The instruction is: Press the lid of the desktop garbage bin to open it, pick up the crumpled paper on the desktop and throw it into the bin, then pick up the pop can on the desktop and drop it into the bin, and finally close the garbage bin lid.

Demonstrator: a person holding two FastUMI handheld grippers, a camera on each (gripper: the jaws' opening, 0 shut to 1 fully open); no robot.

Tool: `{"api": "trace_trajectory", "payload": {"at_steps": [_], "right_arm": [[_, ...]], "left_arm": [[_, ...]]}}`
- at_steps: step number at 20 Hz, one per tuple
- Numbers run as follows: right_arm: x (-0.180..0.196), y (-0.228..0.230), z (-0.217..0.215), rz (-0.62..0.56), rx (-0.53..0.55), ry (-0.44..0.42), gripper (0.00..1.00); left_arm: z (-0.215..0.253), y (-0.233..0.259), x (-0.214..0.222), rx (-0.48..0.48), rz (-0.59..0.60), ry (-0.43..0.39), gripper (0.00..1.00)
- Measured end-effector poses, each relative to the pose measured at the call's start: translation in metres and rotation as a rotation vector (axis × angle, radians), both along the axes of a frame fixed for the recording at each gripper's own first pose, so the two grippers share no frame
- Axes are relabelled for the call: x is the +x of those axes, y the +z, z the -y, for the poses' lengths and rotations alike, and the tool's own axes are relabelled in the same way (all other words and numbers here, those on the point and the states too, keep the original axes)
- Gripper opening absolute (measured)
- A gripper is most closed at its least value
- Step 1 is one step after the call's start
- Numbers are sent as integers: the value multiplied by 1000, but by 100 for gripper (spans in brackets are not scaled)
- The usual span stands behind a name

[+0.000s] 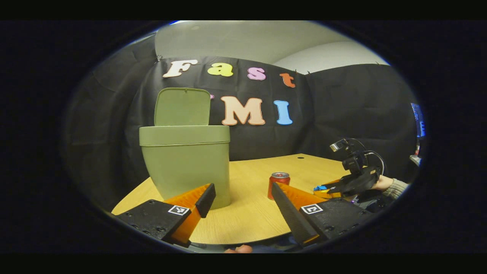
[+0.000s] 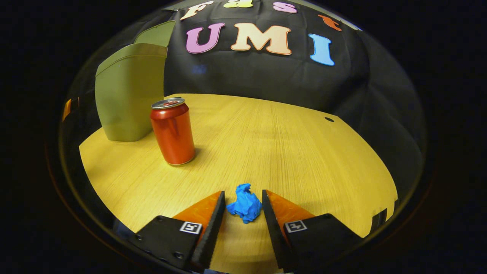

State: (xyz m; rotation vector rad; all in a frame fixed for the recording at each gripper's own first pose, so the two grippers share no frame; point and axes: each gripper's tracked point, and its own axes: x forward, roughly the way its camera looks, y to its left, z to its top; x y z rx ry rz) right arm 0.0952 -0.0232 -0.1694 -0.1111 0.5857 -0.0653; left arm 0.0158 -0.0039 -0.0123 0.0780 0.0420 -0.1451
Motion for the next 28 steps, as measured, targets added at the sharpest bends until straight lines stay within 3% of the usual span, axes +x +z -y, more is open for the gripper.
{"api": "trace_trajectory", "payload": {"at_steps": [1,2,3,4,5,8,13,20,21,25,28], "right_arm": [[-1,-1,1,-2,-3,-8,58],[-1,-1,3,-7,-9,-15,36],[-3,-2,4,-13,-12,-16,27],[-3,0,4,-13,-15,-22,29],[-5,2,5,-14,-24,-22,21],[-10,18,3,-1,-30,-15,21],[-8,67,-3,30,-58,2,21],[18,179,-64,147,-36,113,21],[22,198,-78,175,-24,131,17],[39,272,-150,295,79,243,21],[50,317,-207,366,242,344,20]], "left_arm": [[-2,2,0,3,3,4,90],[-3,2,-1,5,7,7,91],[-4,5,-2,5,13,8,91],[-3,7,-2,3,19,8,90],[-2,8,-2,1,23,7,90],[-1,5,-4,-9,13,13,94],[24,-7,-9,-39,-41,-33,90],[39,-1,-21,-39,-32,-61,91],[42,0,-23,-35,-30,-68,90],[48,2,-29,-30,-25,-82,90],[47,6,-33,-19,-11,-79,91]]}}
